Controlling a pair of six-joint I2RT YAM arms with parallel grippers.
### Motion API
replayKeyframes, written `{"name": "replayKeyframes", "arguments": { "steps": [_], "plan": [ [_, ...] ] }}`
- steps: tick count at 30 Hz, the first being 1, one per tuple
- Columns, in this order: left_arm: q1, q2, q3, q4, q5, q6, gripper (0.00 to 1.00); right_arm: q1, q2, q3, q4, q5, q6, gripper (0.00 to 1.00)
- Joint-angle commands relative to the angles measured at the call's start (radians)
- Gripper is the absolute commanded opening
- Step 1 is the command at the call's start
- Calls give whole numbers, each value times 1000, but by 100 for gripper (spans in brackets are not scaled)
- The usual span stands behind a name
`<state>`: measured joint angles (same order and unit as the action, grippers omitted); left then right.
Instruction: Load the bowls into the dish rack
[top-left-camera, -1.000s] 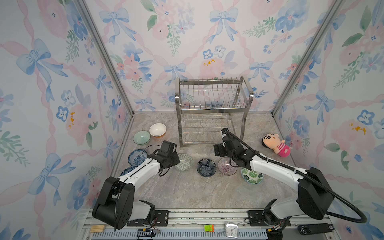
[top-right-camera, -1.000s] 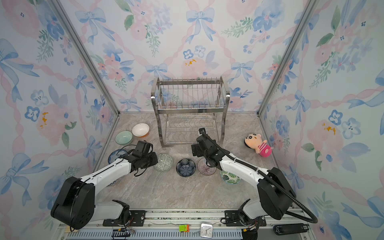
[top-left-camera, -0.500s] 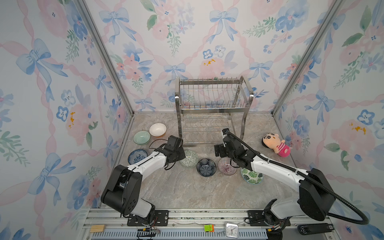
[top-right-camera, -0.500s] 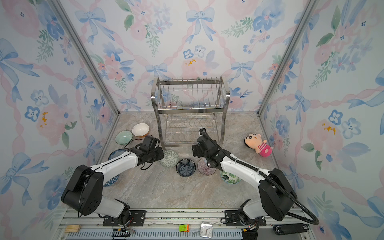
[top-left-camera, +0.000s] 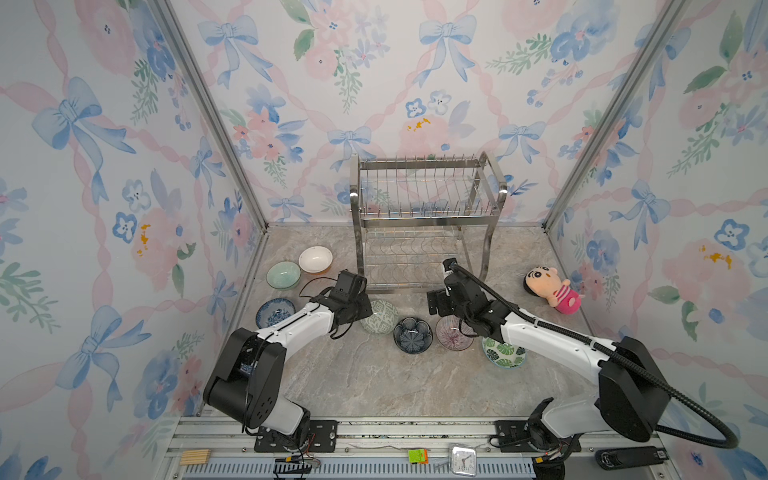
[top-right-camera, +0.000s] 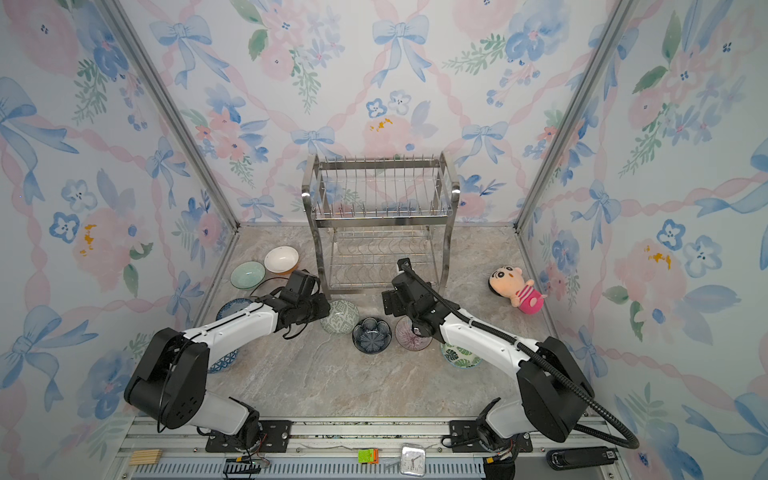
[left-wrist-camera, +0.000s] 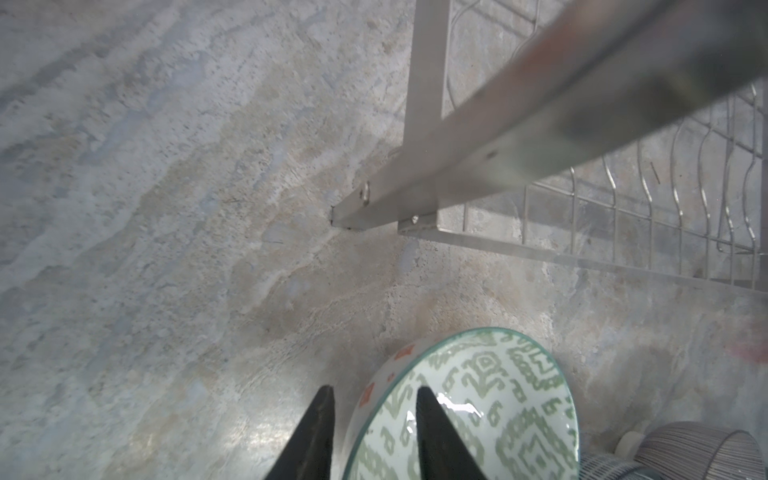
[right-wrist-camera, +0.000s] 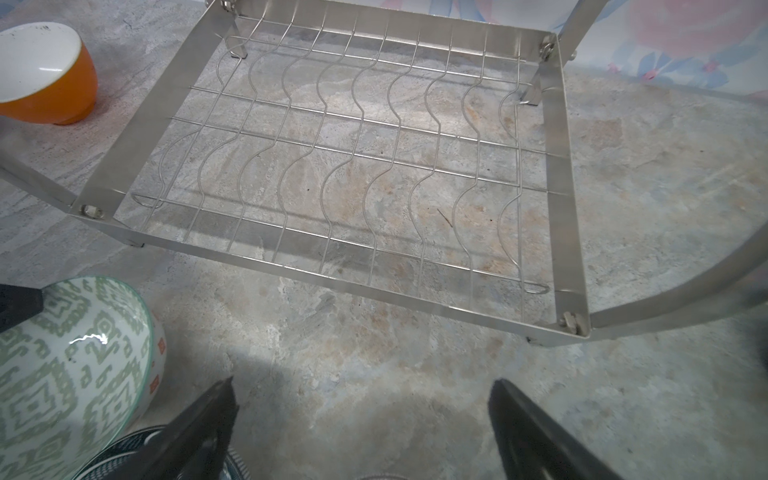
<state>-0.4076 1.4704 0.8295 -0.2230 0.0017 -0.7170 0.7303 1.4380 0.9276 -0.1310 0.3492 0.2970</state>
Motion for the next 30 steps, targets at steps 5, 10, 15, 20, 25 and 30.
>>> {"name": "replayKeyframes", "arguments": {
  "steps": [5,10,15,20,25,30],
  "plan": [
    [86,-146,-24,-67,47,29,64,67,52,75,-61,14,46,97],
    [125,-249,-46,-109,60,25,92,151,104,141,-85,46,58,96],
    [191,-346,-112,-139,63,-38,98,240,179,226,-108,40,69,97],
    [246,-430,-175,-131,77,-54,98,309,307,338,-113,12,95,97],
    [333,-475,-222,-132,170,-75,98,353,411,439,-120,-10,106,97],
    [421,-526,-290,-119,248,-122,98,371,496,514,-130,-33,121,96]
  ]
}}
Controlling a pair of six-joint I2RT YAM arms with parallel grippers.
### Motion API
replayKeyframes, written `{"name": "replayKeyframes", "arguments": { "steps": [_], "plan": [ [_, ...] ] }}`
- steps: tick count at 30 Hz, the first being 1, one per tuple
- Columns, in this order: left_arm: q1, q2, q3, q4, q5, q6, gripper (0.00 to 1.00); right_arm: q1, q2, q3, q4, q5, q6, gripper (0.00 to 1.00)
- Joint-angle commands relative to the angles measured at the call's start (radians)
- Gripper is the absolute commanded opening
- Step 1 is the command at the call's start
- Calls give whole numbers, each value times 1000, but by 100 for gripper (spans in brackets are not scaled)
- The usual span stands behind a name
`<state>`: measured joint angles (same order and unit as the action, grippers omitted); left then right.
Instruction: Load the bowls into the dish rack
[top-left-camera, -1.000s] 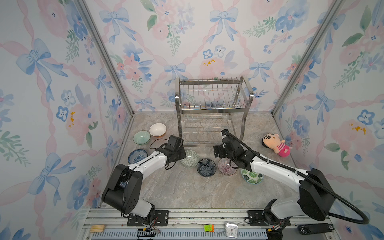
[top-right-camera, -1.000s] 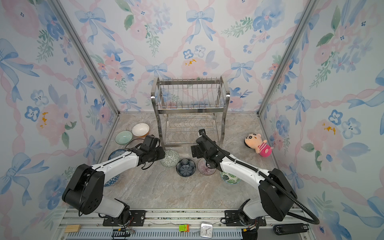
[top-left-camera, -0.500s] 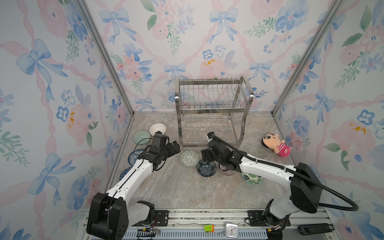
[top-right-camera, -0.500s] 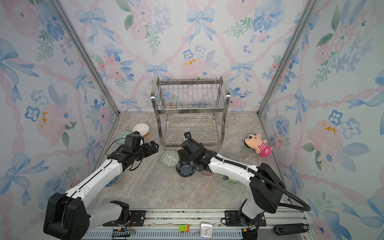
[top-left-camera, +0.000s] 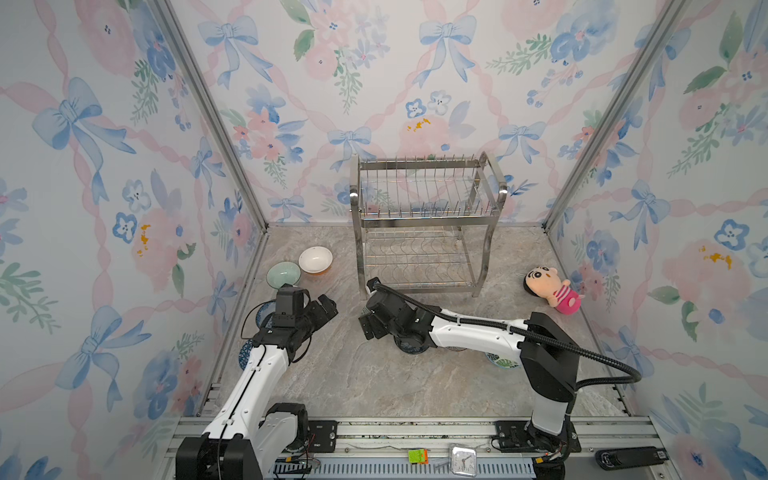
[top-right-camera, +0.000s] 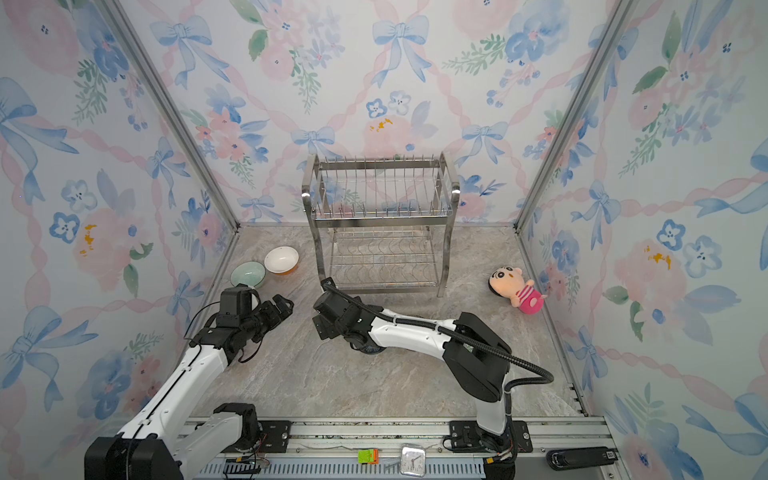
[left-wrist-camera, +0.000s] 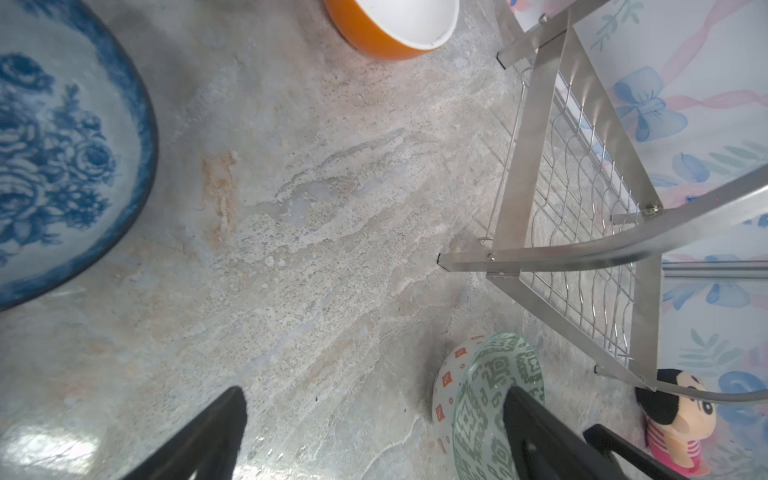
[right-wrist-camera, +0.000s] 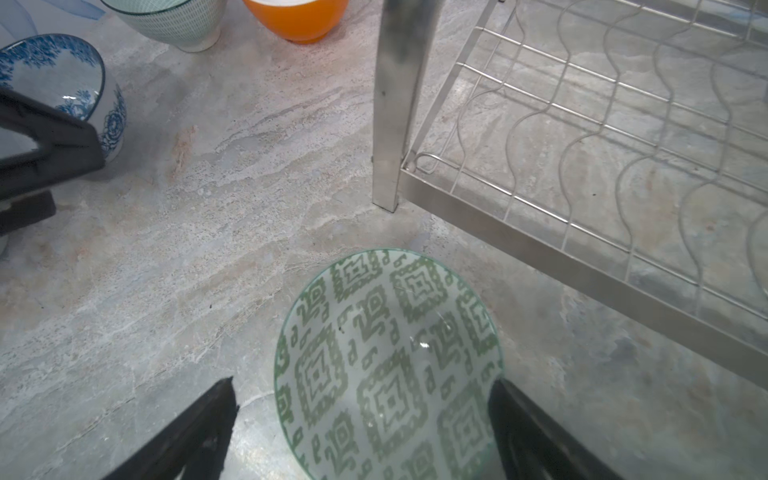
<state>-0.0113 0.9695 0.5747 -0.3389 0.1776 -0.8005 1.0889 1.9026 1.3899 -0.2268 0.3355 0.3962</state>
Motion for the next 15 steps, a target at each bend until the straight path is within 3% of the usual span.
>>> {"name": "replayKeyframes", "arguments": {
  "steps": [1,5,10,15],
  "plan": [
    [34,-35,-44,-1,80,-28,98,15,45,61,-34,-27,28,96],
    [80,-54,-53,5,159,18,98,18,94,96,-27,-46,43,100],
    [138,-51,-88,48,341,22,98,23,162,152,-48,-58,51,87],
    [194,-32,-128,71,428,-7,98,24,209,185,-55,-66,61,79]
  ]
}}
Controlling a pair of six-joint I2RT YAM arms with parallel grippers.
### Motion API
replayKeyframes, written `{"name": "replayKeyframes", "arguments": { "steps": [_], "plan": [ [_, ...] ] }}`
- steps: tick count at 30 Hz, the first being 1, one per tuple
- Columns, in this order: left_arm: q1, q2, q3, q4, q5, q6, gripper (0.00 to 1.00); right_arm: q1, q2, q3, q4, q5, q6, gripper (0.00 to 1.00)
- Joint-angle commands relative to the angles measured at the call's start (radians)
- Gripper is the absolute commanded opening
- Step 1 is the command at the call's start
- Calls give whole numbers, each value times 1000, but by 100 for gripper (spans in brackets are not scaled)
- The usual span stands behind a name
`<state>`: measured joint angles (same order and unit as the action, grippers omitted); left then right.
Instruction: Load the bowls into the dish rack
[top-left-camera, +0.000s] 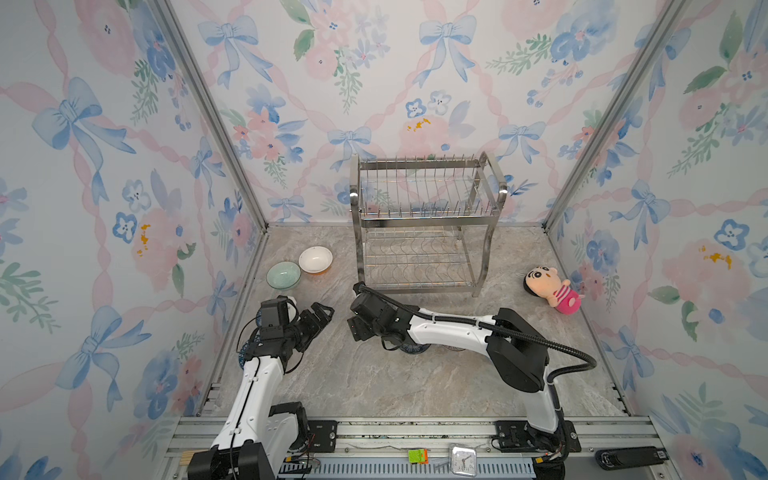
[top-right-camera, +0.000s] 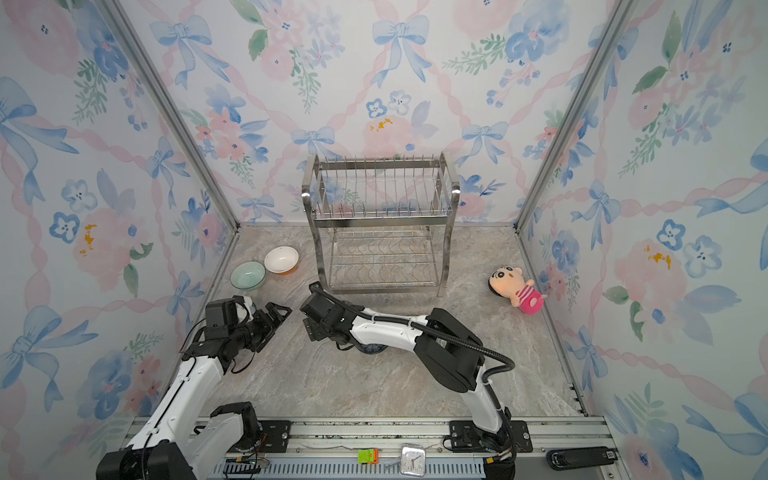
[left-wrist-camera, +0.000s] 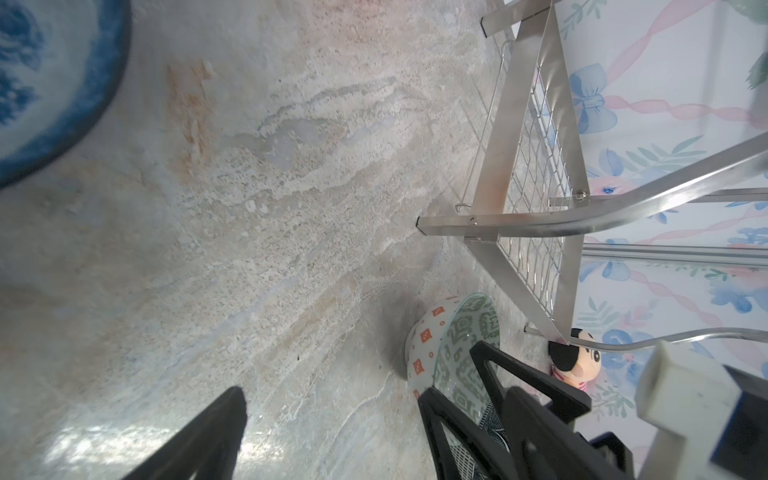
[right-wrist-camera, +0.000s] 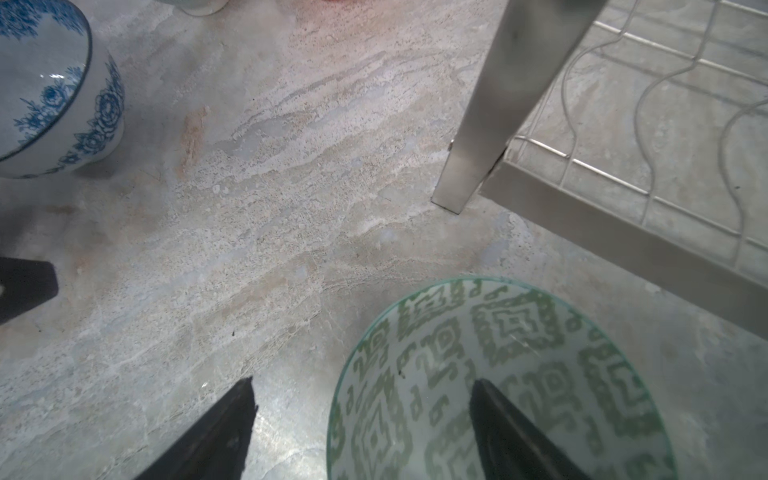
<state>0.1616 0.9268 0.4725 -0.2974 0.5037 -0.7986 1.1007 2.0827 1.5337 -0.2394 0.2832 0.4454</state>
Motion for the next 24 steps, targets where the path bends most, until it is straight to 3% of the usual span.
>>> {"name": "replayKeyframes", "arguments": {
  "steps": [1,16,24],
  "plan": [
    [25,20,-33,37,117,-15,98,11,40,50,-46,-14,15,77],
    [32,65,-48,74,169,-16,98,13,123,121,-103,30,3,49],
    [32,82,-53,76,168,-14,98,13,119,123,-91,27,-23,27]
  ]
}}
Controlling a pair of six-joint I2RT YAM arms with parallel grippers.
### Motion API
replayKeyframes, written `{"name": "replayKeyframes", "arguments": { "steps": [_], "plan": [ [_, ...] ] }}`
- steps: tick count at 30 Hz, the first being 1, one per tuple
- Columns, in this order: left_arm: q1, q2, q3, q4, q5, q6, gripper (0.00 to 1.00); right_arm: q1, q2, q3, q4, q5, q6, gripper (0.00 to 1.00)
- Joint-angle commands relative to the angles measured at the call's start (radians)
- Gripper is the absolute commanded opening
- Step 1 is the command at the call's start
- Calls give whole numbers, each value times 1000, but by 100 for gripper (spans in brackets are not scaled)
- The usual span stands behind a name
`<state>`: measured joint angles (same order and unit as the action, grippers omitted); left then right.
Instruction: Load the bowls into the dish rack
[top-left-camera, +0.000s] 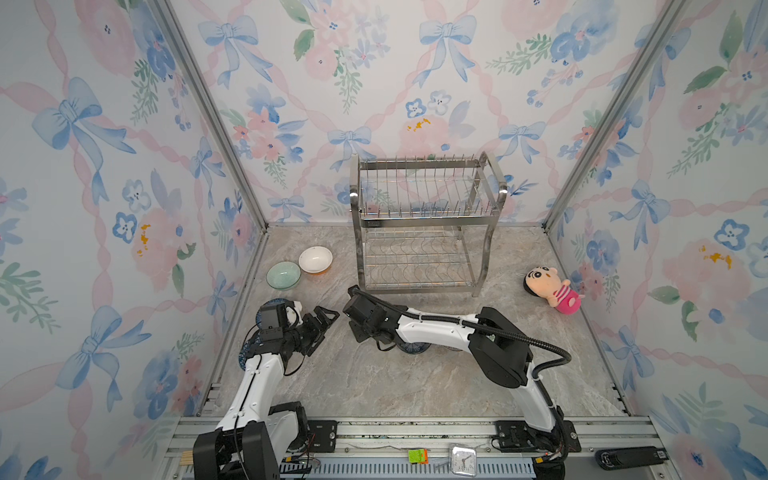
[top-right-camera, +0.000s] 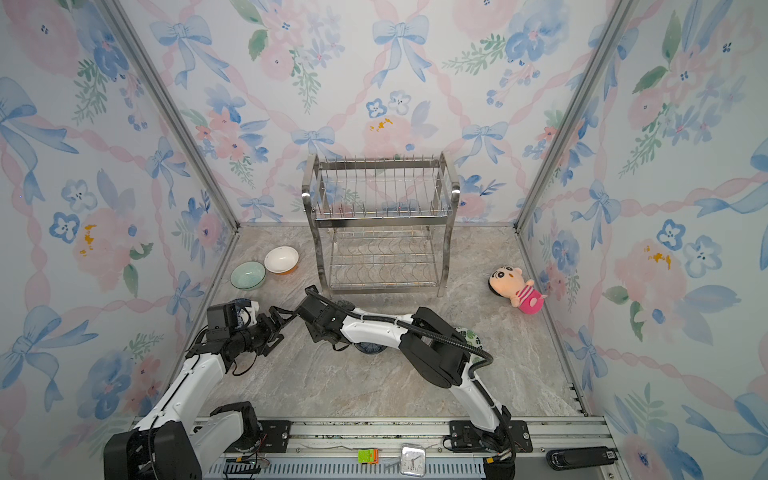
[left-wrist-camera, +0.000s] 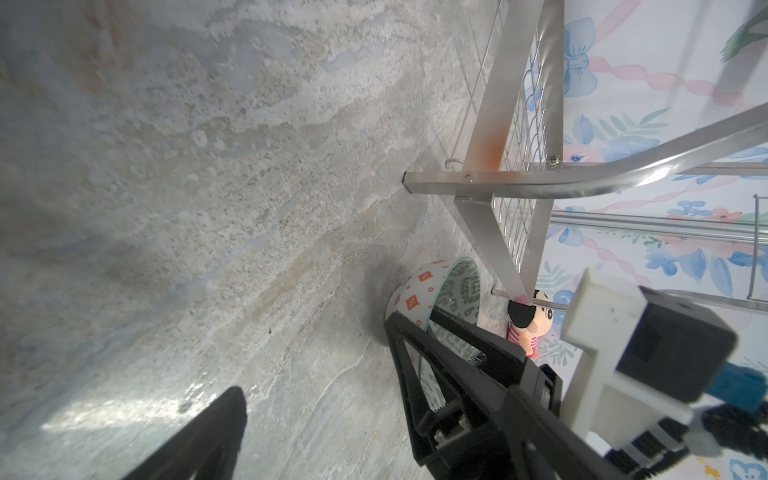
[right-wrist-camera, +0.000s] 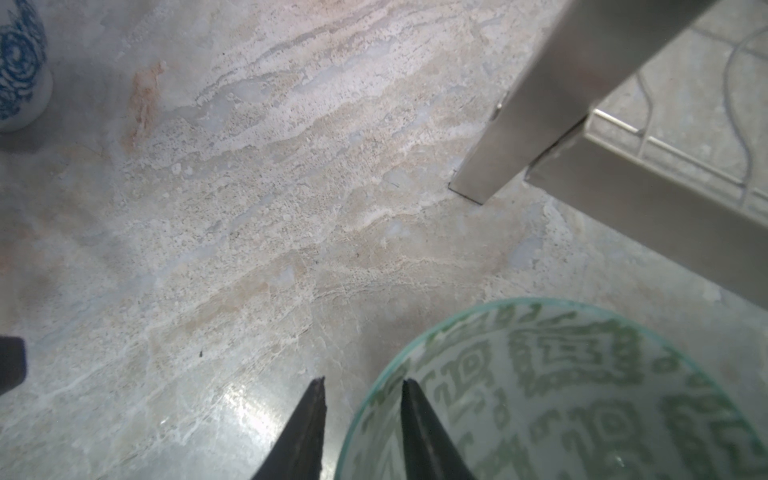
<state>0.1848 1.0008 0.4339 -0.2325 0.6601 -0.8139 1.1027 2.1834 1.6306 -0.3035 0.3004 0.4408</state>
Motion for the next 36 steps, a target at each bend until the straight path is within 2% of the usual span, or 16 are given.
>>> {"name": "replayKeyframes", "arguments": {
  "steps": [1,7,13,22,31,36],
  "plan": [
    [8,11,-15,12,15,1,98,11,16,27,-26,7,-19,23],
    [8,11,-14,12,16,2,98,12,-1,19,-16,-2,-31,8],
    [8,12,-15,11,9,1,98,10,-27,8,6,-20,-55,0],
    [8,5,-10,12,14,2,98,6,-109,-33,57,-40,-77,0],
    [8,-44,7,18,55,11,98,-12,-233,-170,223,-117,-71,0],
    [-7,-24,48,19,84,29,98,-34,-310,-256,336,-172,-61,0]
  ]
}}
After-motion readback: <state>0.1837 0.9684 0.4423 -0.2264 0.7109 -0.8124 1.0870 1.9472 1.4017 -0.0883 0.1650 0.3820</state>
